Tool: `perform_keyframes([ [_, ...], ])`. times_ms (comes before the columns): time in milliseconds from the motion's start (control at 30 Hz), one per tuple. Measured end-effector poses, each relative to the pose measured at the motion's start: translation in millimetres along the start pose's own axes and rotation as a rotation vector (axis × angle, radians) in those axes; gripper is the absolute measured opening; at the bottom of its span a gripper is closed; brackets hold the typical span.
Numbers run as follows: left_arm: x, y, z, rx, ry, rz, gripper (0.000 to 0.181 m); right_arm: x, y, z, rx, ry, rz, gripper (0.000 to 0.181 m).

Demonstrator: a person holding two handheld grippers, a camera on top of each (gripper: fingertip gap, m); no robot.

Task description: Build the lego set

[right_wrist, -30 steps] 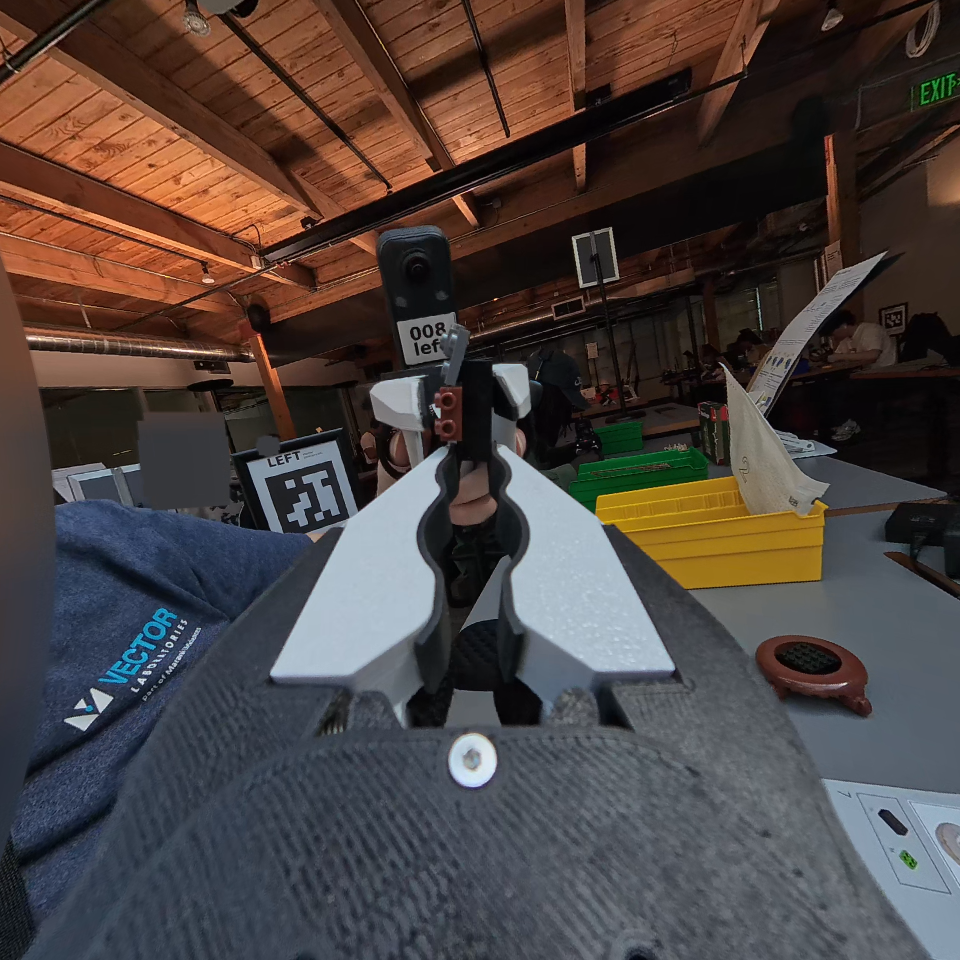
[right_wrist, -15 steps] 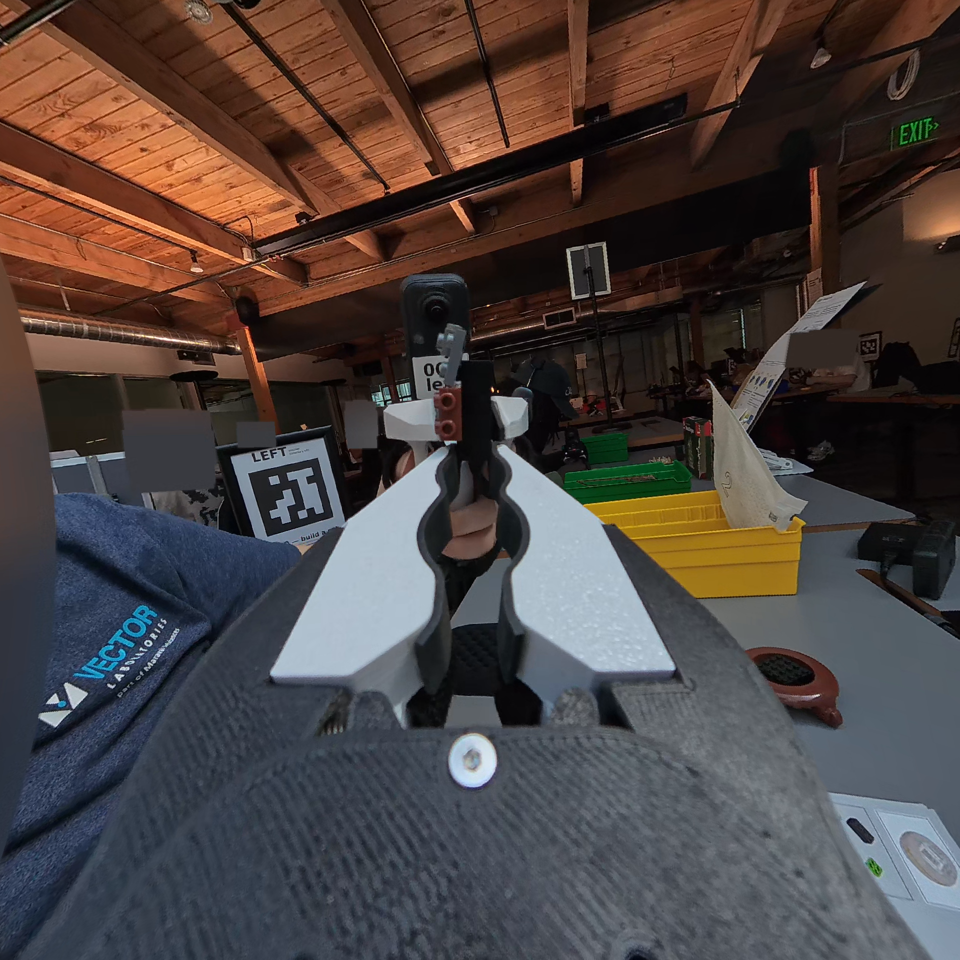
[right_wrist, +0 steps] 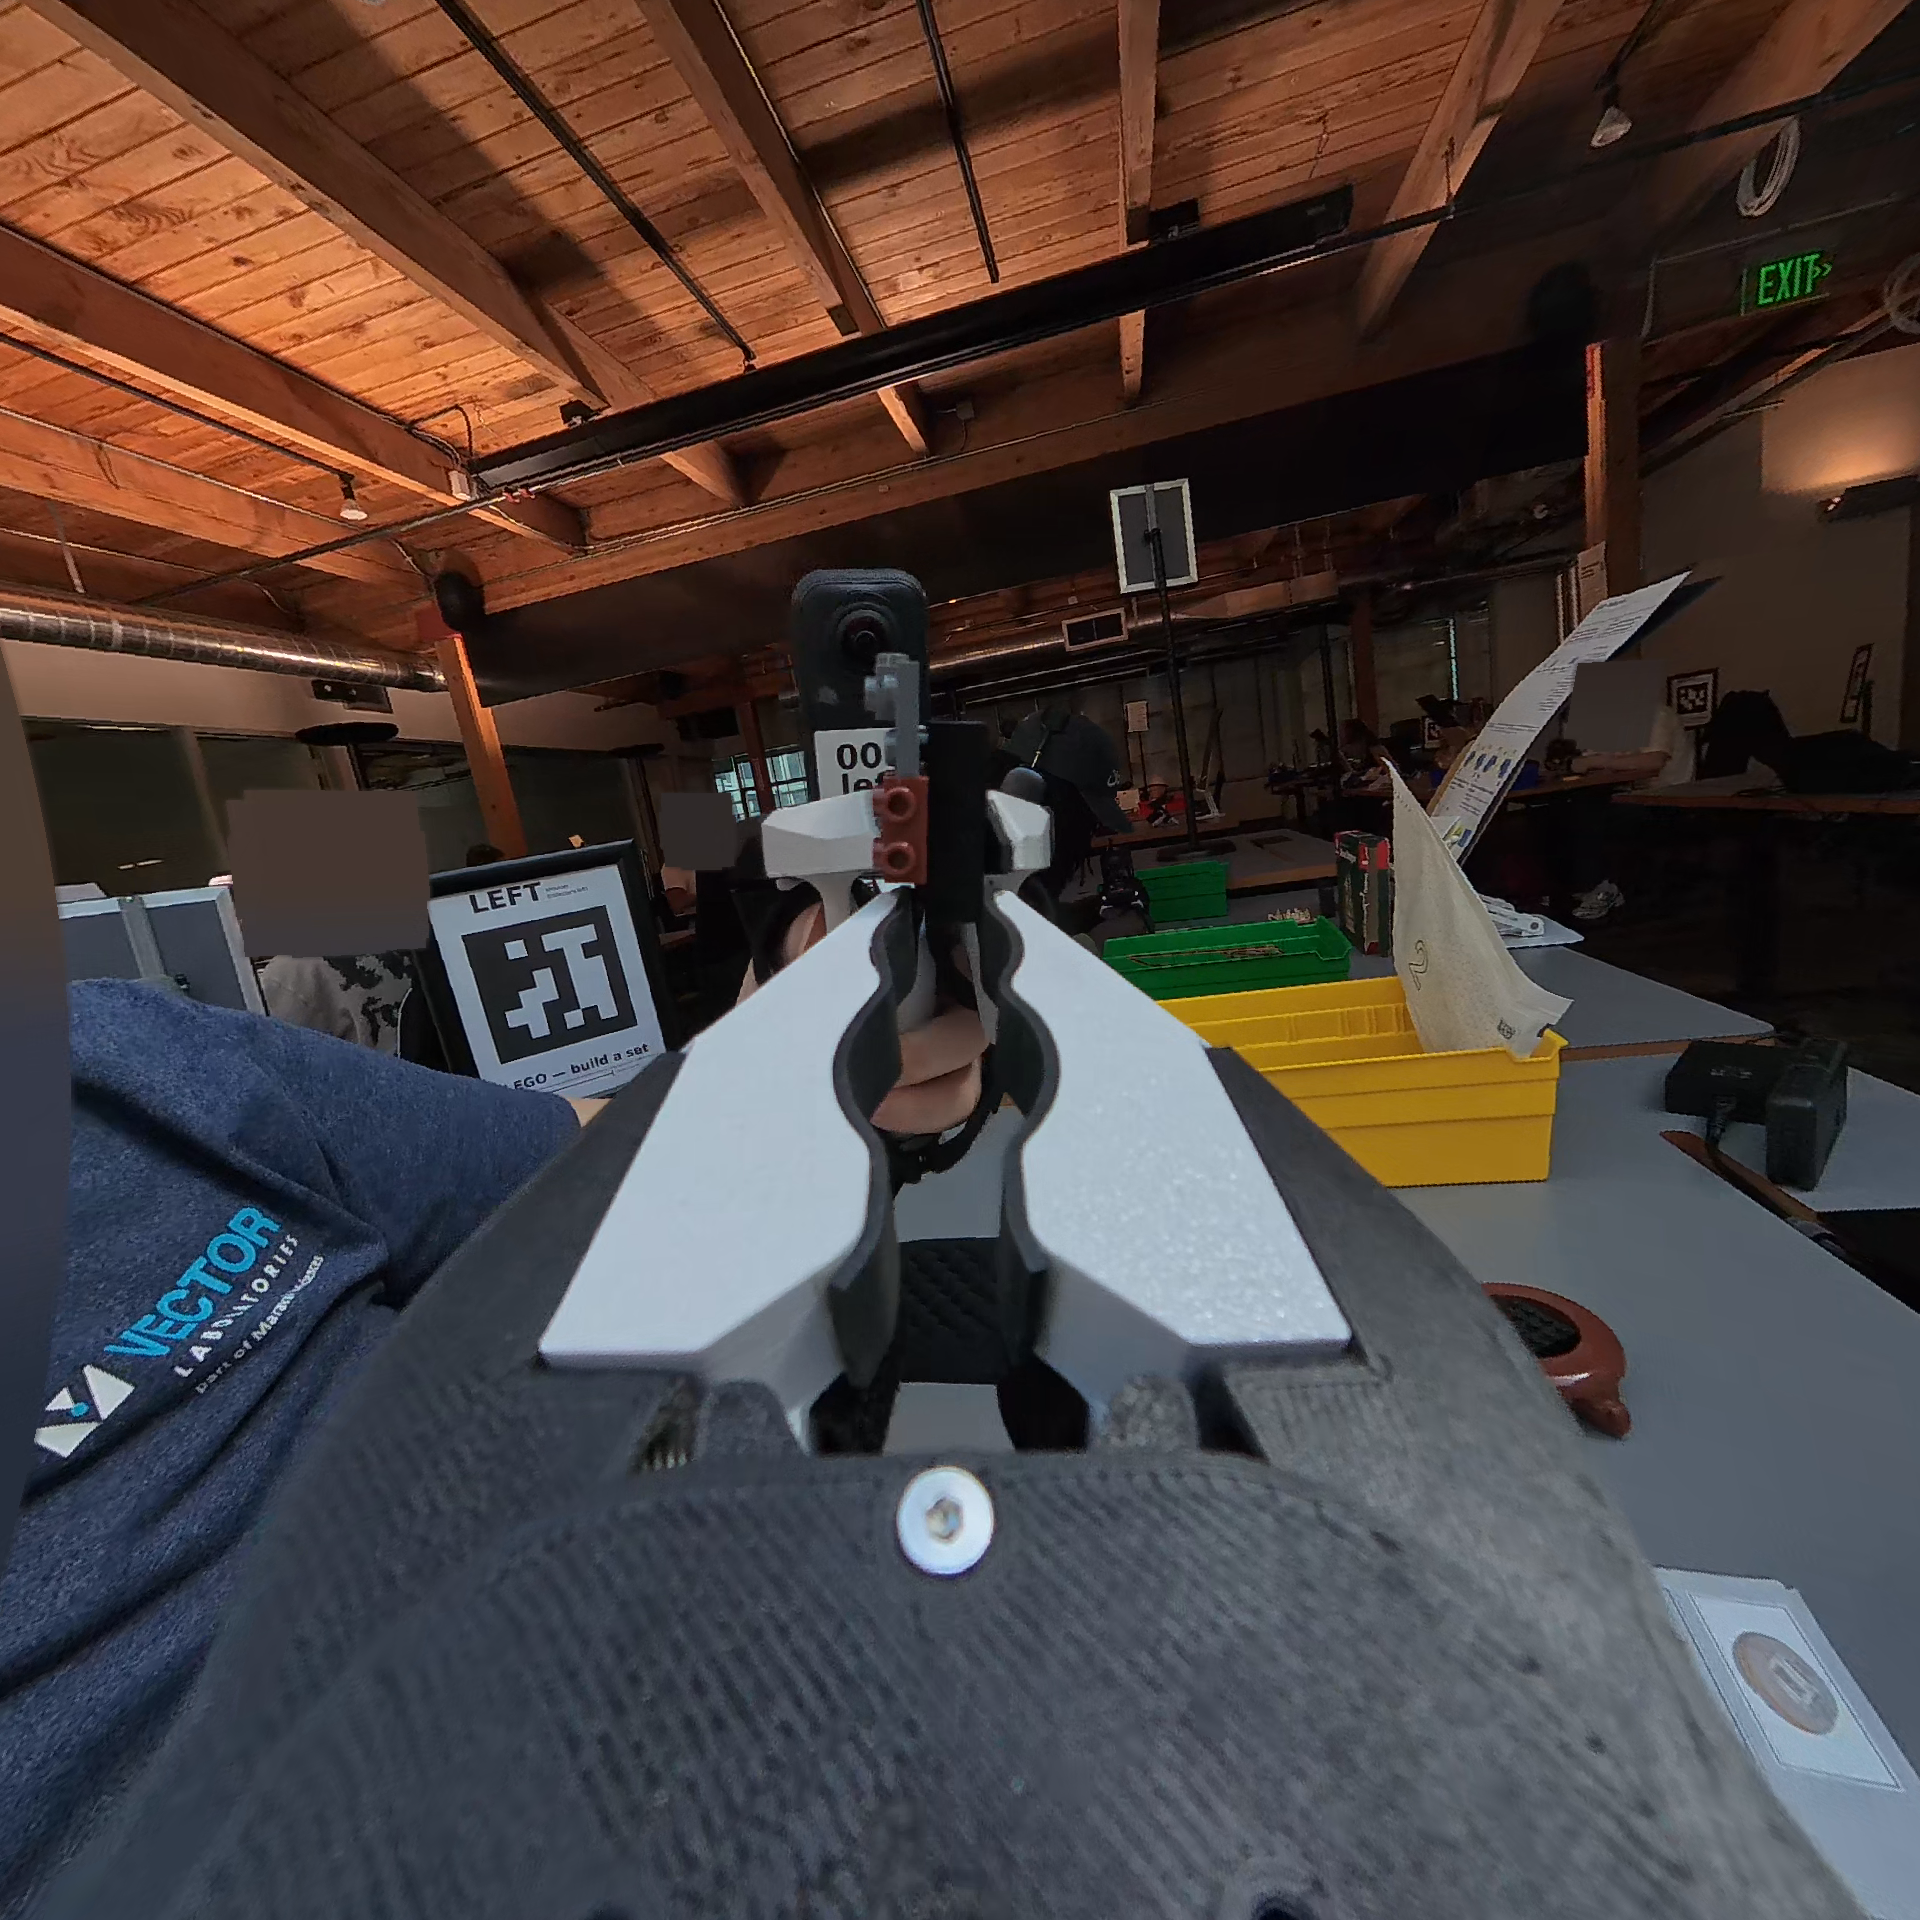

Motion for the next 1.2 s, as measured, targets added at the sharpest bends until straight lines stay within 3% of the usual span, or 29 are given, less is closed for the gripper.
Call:
perform_keyframes([
  [333, -3, -10, -15, -0.064, 0.009, 0.054, 0.015, -4, -6, 13, 0.113, -0.101, -0.065, 0.035],
  [500, 3, -23, -25, -0.100, 0.092, 0.046, 0.016, -13, -22, 14, 0.233, -0.288, -0.232, 0.055],
  [600, 8, -32, -33, -0.122, 0.135, 0.053, 0.015, -18, -31, 2, 0.351, -0.412, -0.353, 0.055],
  [667, 12, -38, -41, -0.144, 0.145, 0.060, 0.015, -23, -32, -9, 0.417, -0.469, -0.339, 0.048],
  [800, 14, -43, -56, -0.166, 0.134, 0.101, 0.015, -37, -2, -33, 0.531, -0.610, -0.271, 0.034],
  [933, 8, -45, -66, -0.177, 0.124, 0.142, 0.015, -30, 36, -39, 0.696, -0.997, -0.395, 0.030],
  [1000, 8, -46, -68, -0.157, 0.104, 0.140, 0.016, -27, 51, -34, 0.729, -1.089, -0.509, 0.032],
  [1200, 12, -47, -63, -0.099, 0.063, 0.123, 0.015, -39, 85, -16, 0.568, -0.904, -0.857, 0.036],
])
Point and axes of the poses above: each gripper's, where its closed fingertips meet, y out along the fingers, x out of its underside, z = x × y across the jaws, the point moved 3 cm from there along -y, back along the fingers, and after that the axes turned 9 degrees about y, right-handed, at the moved point
